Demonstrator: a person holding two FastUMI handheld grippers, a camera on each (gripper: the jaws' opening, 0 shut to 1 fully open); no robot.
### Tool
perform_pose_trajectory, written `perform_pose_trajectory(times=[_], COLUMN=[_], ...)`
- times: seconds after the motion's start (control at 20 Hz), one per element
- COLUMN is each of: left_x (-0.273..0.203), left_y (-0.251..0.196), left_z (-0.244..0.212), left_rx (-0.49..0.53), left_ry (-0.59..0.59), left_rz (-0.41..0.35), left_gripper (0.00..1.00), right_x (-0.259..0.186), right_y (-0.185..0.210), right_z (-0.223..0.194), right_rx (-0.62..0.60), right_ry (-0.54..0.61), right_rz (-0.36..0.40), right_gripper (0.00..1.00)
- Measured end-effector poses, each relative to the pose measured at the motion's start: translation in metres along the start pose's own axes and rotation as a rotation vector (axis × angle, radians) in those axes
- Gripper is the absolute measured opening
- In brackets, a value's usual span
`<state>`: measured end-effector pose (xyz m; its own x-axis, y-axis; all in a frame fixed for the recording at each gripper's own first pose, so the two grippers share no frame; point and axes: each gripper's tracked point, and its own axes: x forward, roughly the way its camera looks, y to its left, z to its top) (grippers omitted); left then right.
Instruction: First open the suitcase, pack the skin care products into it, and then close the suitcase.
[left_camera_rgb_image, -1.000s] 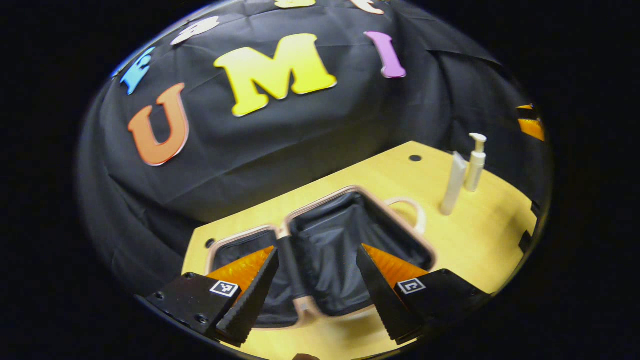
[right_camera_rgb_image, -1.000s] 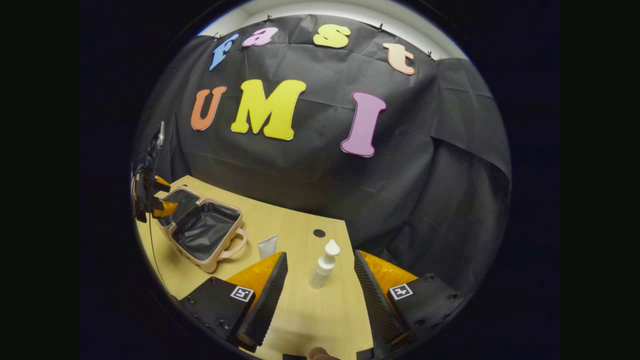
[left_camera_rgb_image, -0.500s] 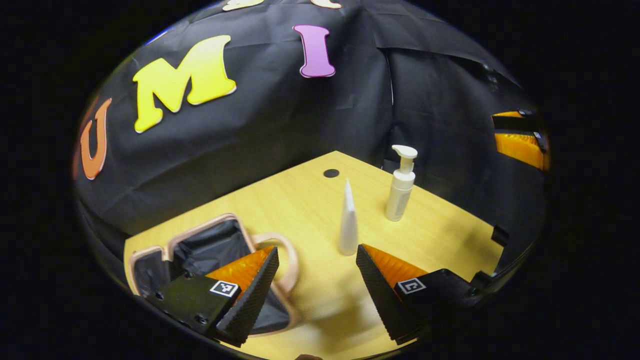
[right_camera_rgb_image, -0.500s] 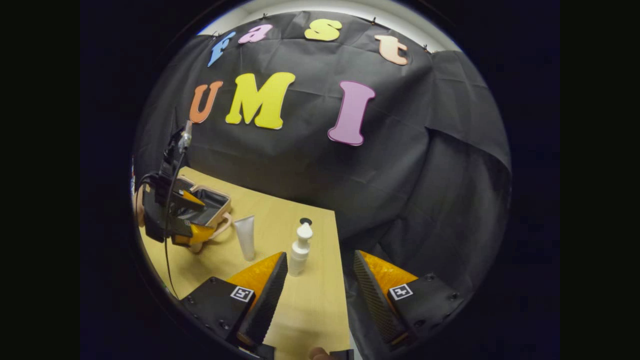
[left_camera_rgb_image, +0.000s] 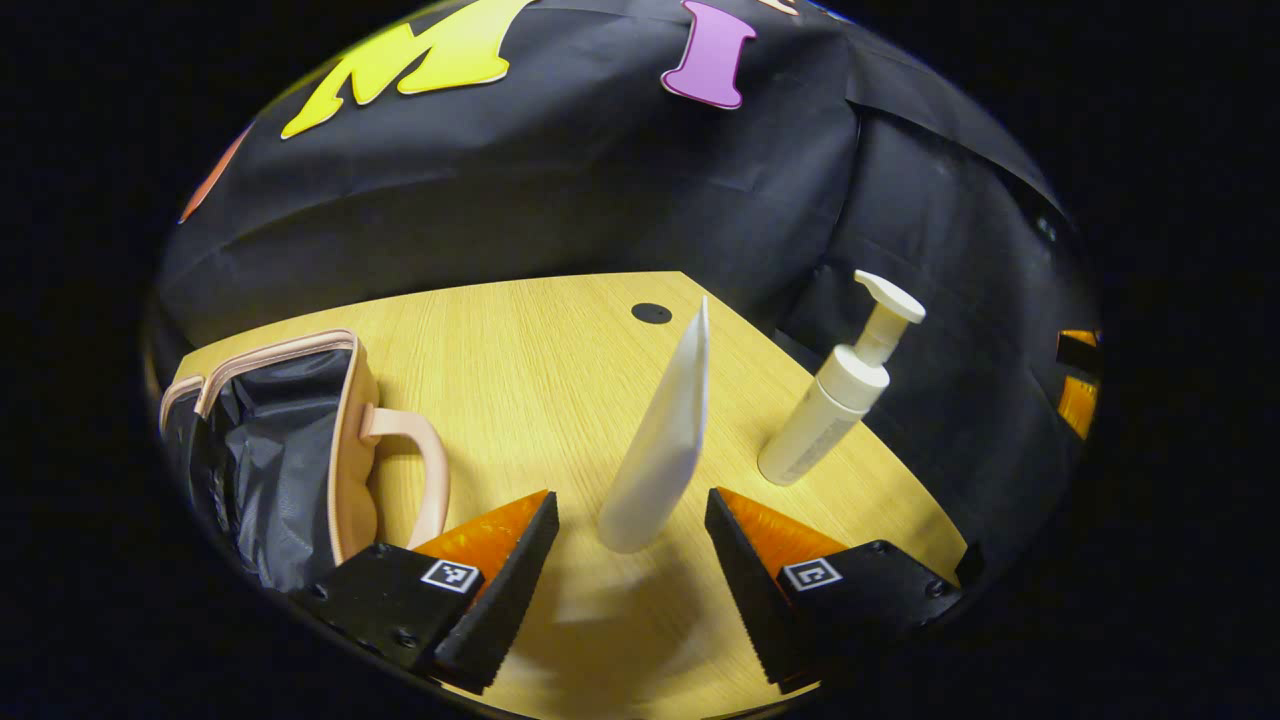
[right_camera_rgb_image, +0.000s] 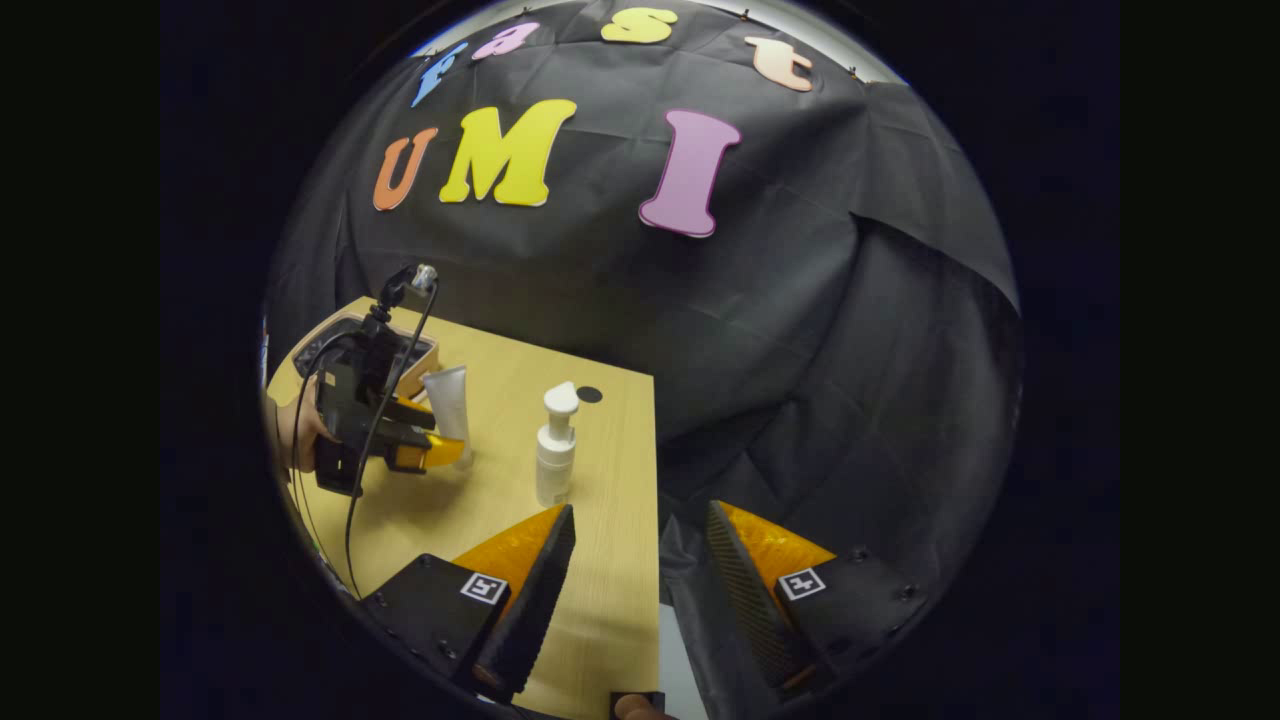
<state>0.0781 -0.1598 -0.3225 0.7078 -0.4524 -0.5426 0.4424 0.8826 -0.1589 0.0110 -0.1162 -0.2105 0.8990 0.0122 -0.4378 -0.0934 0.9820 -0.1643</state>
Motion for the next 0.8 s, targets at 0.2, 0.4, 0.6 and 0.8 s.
perform_pose_trajectory(times=[0.2, 0.4, 0.6, 0.8], left_x=[0.026, 0.037, 0.03, -0.015], left_y=[-0.002, 0.001, -0.003, -0.021], left_z=[0.006, 0.011, 0.007, 0.011], left_rx=[0.027, 0.008, -0.028, -0.03], left_ry=[-0.032, -0.095, -0.106, -0.095], left_rz=[0.011, 0.048, 0.06, 0.035], left_gripper=[0.71, 0.43, 0.36, 0.32], right_x=[0.032, 0.07, 0.106, 0.137], right_y=[0.011, 0.036, 0.07, 0.094], right_z=[-0.013, -0.017, -0.005, 0.001], right_rx=[-0.004, 0.054, 0.132, 0.118], right_ry=[0.06, 0.086, 0.064, 0.039], right_rz=[0.052, 0.119, 0.211, 0.238], right_gripper=[0.8, 0.8, 0.79, 0.79])
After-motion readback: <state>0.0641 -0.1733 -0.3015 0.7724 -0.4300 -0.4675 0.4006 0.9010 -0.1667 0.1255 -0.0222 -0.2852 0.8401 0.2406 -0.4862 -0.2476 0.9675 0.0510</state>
